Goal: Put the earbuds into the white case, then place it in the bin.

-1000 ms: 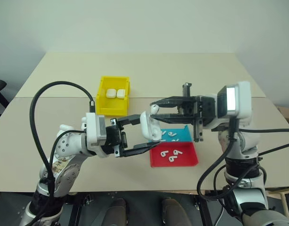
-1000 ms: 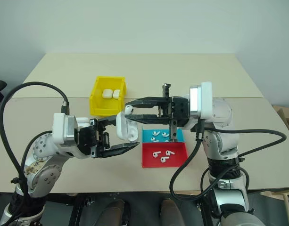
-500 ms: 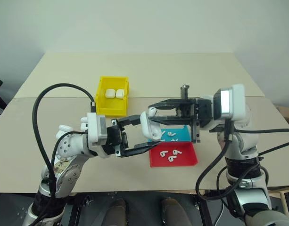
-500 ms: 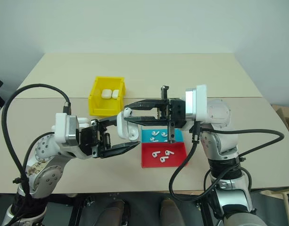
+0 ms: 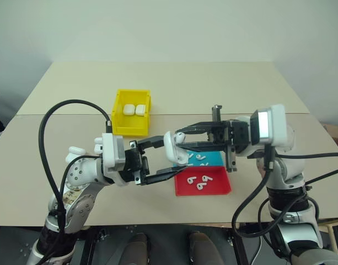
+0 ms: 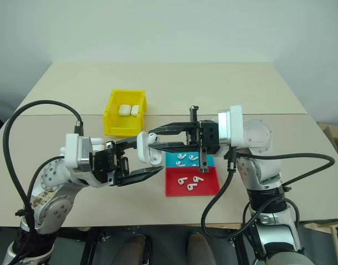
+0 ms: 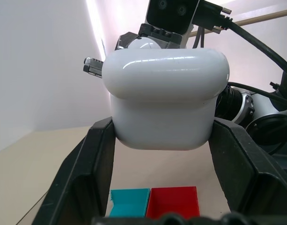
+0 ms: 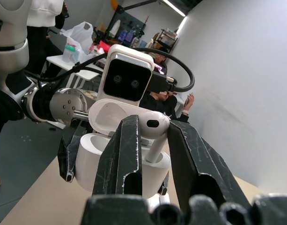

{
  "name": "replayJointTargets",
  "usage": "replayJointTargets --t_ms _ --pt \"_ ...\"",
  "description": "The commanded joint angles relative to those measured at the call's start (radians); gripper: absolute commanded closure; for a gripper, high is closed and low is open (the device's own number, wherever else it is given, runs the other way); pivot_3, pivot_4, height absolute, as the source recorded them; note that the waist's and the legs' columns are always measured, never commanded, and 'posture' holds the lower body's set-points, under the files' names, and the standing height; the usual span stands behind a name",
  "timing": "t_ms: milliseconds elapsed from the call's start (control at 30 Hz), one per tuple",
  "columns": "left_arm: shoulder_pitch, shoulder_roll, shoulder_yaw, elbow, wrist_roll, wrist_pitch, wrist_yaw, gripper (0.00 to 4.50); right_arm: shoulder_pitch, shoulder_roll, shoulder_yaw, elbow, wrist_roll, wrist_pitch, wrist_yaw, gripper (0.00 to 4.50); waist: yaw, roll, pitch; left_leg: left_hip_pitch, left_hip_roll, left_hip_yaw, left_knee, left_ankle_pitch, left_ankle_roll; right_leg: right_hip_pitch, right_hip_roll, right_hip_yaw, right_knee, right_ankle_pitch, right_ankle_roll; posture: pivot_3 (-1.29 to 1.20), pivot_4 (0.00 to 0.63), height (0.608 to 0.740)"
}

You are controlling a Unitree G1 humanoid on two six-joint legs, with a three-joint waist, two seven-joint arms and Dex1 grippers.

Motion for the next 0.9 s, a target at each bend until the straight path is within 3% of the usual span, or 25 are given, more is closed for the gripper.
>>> replayJointTargets --t_ms 33,533,733,900 --pt "-0.01 -0.006 0.013 -0.045 -0.019 -0.012 -0.004 1.77 -0.011 0.005 0.012 0.001 -0.015 -0.021 -0.01 3.86 0.0 0.0 0.0 0.0 0.0 0.0 0.0 0.0 0.0 0.0 0.0 0.0 0.0 0.0 0.0 0.0 0.15 0.74" --pt "-0.011 -0.014 -0.003 -0.038 -0.007 -0.017 -0.017 1.77 -0.03 -0.005 0.035 0.013 -0.018 -0.015 0.01 3.86 0.0 0.0 0.0 0.0 0.0 0.0 0.0 0.0 0.0 0.0 0.0 0.0 0.0 0.0 0.0 0.0 0.15 0.74" --pt "-0.013 -0.016 -0.001 -0.033 -0.003 -0.018 -0.022 1.77 -0.027 -0.03 0.055 0.021 -0.041 -0.029 0.025 1.96 0.0 0.0 0.0 0.0 0.0 0.0 0.0 0.0 0.0 0.0 0.0 0.0 0.0 0.0 0.0 0.0 0.15 0.74" --pt "-0.011 -0.023 -0.003 -0.03 0.002 -0.016 -0.021 1.77 -0.019 -0.054 0.048 0.017 -0.032 -0.039 0.045 1.96 0.0 0.0 0.0 0.0 0.0 0.0 0.0 0.0 0.0 0.0 0.0 0.0 0.0 0.0 0.0 0.0 0.15 0.74"
